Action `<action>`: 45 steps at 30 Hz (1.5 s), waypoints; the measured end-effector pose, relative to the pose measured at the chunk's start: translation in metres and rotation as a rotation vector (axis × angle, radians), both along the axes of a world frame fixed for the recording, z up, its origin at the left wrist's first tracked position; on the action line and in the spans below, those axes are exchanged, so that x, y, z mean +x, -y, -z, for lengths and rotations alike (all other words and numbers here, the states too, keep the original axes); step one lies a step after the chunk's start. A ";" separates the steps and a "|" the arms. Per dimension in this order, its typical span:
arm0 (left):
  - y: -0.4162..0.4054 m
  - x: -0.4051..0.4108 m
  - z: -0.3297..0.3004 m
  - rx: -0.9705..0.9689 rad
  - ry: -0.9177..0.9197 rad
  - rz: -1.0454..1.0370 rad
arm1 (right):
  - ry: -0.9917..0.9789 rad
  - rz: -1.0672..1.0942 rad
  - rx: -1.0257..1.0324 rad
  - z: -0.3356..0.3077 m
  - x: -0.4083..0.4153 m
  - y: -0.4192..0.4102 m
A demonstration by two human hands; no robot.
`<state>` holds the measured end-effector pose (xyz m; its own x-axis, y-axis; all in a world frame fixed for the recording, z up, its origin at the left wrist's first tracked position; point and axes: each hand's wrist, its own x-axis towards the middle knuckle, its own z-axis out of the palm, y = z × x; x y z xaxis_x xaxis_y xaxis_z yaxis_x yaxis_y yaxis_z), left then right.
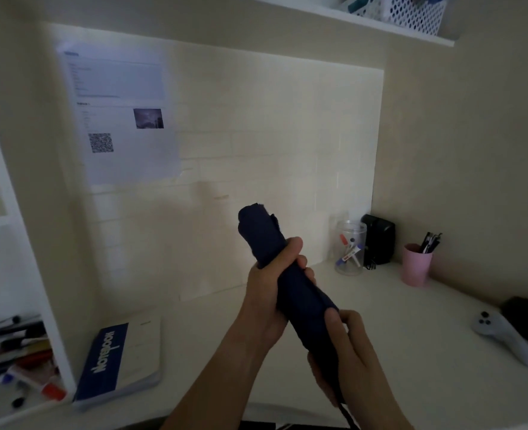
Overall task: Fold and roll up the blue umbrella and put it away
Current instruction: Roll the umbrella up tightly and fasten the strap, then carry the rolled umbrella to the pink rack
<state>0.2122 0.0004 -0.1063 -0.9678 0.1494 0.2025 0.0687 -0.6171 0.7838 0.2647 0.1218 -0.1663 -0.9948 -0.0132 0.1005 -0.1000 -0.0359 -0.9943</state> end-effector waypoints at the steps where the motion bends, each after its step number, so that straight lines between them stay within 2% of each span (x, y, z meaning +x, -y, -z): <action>1: 0.000 0.003 0.005 0.009 -0.008 0.080 | 0.102 -0.068 -0.086 -0.003 -0.001 -0.002; 3: -0.006 0.008 0.016 -0.023 -0.019 0.121 | 0.262 -0.214 -0.255 -0.010 -0.002 -0.005; 6: -0.015 0.005 0.016 -0.016 0.019 -0.073 | 0.281 -0.288 -0.467 -0.013 -0.009 -0.007; 8: -0.018 -0.001 0.013 0.029 0.039 -0.215 | 0.228 -0.176 -0.405 -0.004 -0.015 -0.009; 10: -0.020 -0.002 0.012 0.065 0.040 -0.250 | 0.146 -0.033 -0.308 0.005 -0.015 -0.008; 12: -0.021 0.005 0.016 0.099 0.018 -0.149 | 0.156 0.077 -0.380 0.008 -0.012 -0.008; 15: -0.022 0.014 0.023 0.091 -0.080 0.077 | 0.330 -0.069 -0.546 -0.001 -0.008 -0.011; 18: -0.030 0.021 0.021 -0.019 -0.091 -0.018 | 0.320 -0.115 -0.398 0.001 -0.003 -0.012; 22: -0.035 0.025 0.015 -0.151 -0.045 -0.204 | -0.062 0.128 -0.002 -0.001 0.001 -0.018; 24: -0.029 0.025 0.017 -0.412 -0.144 -0.380 | -0.208 0.255 0.049 -0.017 0.009 -0.025; 26: -0.021 0.024 0.024 -0.802 -0.332 -0.605 | -0.295 0.268 0.075 -0.046 0.024 -0.031; 28: -0.015 0.026 0.030 -1.132 -0.564 -0.779 | -0.322 0.280 0.158 -0.071 0.036 -0.036; 30: -0.019 0.029 0.039 -1.339 -0.740 -0.879 | -0.345 0.358 0.172 -0.084 0.045 -0.041; 33: -0.033 0.048 0.039 -1.354 -0.841 -0.855 | -0.418 0.469 0.058 -0.086 0.060 -0.050; 37: -0.033 0.070 0.023 -1.225 -0.795 -0.383 | -0.444 0.499 -0.010 -0.076 0.090 -0.081; 39: -0.034 0.073 0.015 -1.194 -0.820 -0.237 | -0.418 0.443 -0.098 -0.071 0.108 -0.102; 40: -0.039 0.075 0.012 -1.215 -0.855 -0.226 | -0.389 0.414 -0.138 -0.070 0.117 -0.114; 42: -0.058 0.081 0.007 -1.308 -0.990 -0.340 | -0.348 0.416 -0.166 -0.069 0.139 -0.139; 43: -0.071 0.086 0.005 -1.344 -1.081 -0.425 | -0.359 0.492 -0.102 -0.070 0.151 -0.152; 45: -0.104 0.095 0.006 -1.369 -1.273 -0.540 | -0.442 0.799 0.253 -0.068 0.178 -0.189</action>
<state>0.3074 0.1042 -0.1125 -0.3634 0.5744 0.7335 0.8367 0.5474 -0.0141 0.4429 0.3105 -0.0986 -0.5910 0.5827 0.5577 -0.3710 0.4176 -0.8294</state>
